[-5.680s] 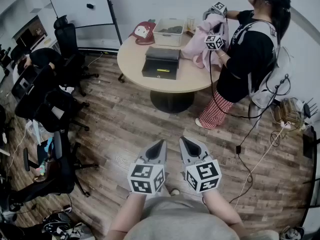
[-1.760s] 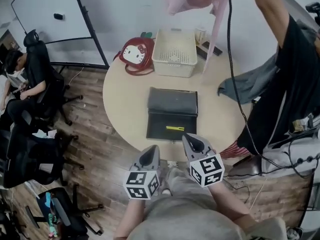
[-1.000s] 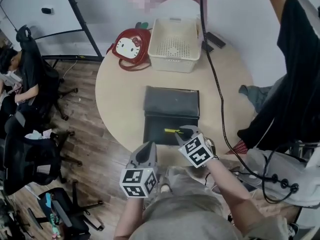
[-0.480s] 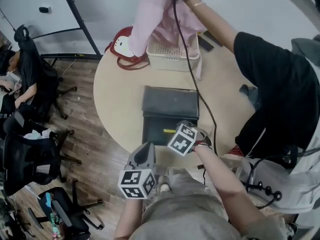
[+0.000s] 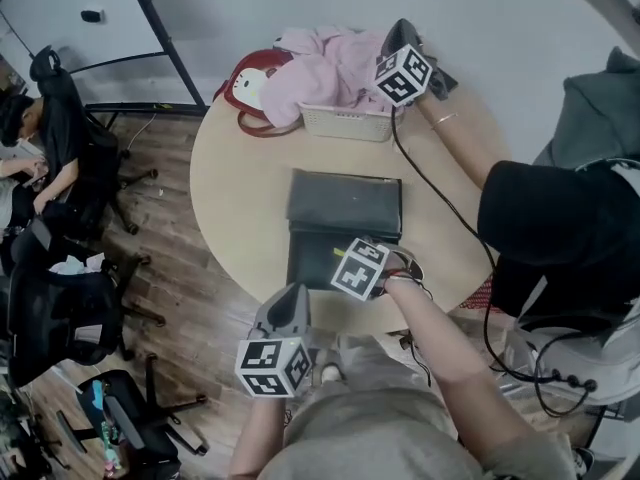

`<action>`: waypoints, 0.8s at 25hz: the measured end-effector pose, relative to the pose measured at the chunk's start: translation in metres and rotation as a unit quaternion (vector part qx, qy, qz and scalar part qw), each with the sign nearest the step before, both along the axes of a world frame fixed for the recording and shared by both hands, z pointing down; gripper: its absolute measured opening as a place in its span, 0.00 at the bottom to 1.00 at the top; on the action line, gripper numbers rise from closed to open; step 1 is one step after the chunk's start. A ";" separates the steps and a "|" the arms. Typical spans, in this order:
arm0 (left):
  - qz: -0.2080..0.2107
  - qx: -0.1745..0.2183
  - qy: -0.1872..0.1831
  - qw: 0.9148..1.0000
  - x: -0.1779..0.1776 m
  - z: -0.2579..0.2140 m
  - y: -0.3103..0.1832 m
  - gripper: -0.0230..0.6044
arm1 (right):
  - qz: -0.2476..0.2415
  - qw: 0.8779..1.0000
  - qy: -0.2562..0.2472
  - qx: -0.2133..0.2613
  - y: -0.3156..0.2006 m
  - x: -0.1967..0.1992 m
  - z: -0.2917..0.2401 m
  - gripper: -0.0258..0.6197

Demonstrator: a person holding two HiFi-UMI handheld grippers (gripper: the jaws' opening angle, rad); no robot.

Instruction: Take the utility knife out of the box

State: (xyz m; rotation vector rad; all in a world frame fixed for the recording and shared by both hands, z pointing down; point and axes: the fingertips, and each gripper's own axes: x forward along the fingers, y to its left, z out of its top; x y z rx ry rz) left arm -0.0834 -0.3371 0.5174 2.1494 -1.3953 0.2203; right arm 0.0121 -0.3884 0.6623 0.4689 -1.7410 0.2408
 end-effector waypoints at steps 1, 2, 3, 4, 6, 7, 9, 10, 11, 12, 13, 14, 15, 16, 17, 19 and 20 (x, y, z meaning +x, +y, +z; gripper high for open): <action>0.000 0.000 0.000 1.000 0.000 0.000 0.000 0.04 | -0.002 1.000 0.000 0.003 0.000 0.000 0.000 0.11; 0.000 0.001 -0.001 1.000 0.000 0.000 -0.001 0.04 | -0.004 1.000 0.000 0.006 -0.001 -0.001 0.001 0.11; 0.000 0.002 -0.002 1.000 0.000 0.000 -0.001 0.04 | -0.006 1.000 0.001 0.010 -0.001 -0.001 0.001 0.11; 0.000 0.002 -0.002 1.000 0.000 0.000 0.000 0.04 | -0.008 1.000 0.001 0.014 -0.001 -0.001 0.002 0.11; 0.000 0.003 -0.002 1.000 -0.001 -0.001 0.001 0.04 | -0.009 1.000 -0.002 0.016 0.001 -0.002 0.002 0.11; -0.001 0.004 -0.002 1.000 -0.001 -0.002 0.002 0.04 | -0.006 1.000 -0.008 0.015 0.003 -0.004 0.001 0.11; -0.001 0.006 -0.002 1.000 -0.002 -0.004 0.005 0.04 | 0.002 1.000 -0.021 0.019 0.009 -0.007 -0.004 0.11; -0.001 0.008 -0.002 1.000 -0.002 -0.005 0.007 0.04 | 0.004 0.999 -0.027 0.025 0.012 -0.008 -0.007 0.11; 0.000 0.009 -0.002 1.000 -0.003 -0.007 0.009 0.04 | 0.006 0.999 -0.032 0.033 0.014 -0.009 -0.012 0.11; 0.000 0.011 -0.002 1.000 -0.003 -0.008 0.012 0.04 | 0.010 0.998 -0.040 0.042 0.017 -0.010 -0.017 0.11; 0.000 0.012 -0.002 1.000 -0.003 -0.009 0.014 0.04 | 0.015 0.997 -0.049 0.052 0.018 -0.011 -0.022 0.11; 0.001 0.014 -0.002 1.000 -0.003 -0.011 0.016 0.04 | 0.023 0.996 -0.061 0.062 0.020 -0.013 -0.029 0.11; 0.001 0.016 -0.001 1.000 -0.003 -0.012 0.018 0.04 | 0.031 0.994 -0.073 0.073 0.021 -0.014 -0.036 0.11; 0.001 0.018 -0.001 1.000 -0.003 -0.014 0.021 0.04 | 0.040 0.992 -0.086 0.084 0.023 -0.016 -0.043 0.11; 0.002 0.020 -0.001 1.000 -0.003 -0.015 0.024 0.04 | 0.049 0.989 -0.099 0.096 0.025 -0.017 -0.051 0.11; 0.002 0.024 -0.001 1.000 -0.004 -0.018 0.031 0.04 | 0.067 0.983 -0.124 0.119 0.030 -0.020 -0.066 0.11; 0.002 0.026 -0.001 1.000 -0.004 -0.020 0.034 0.04 | 0.077 0.979 -0.137 0.130 0.033 -0.020 -0.074 0.11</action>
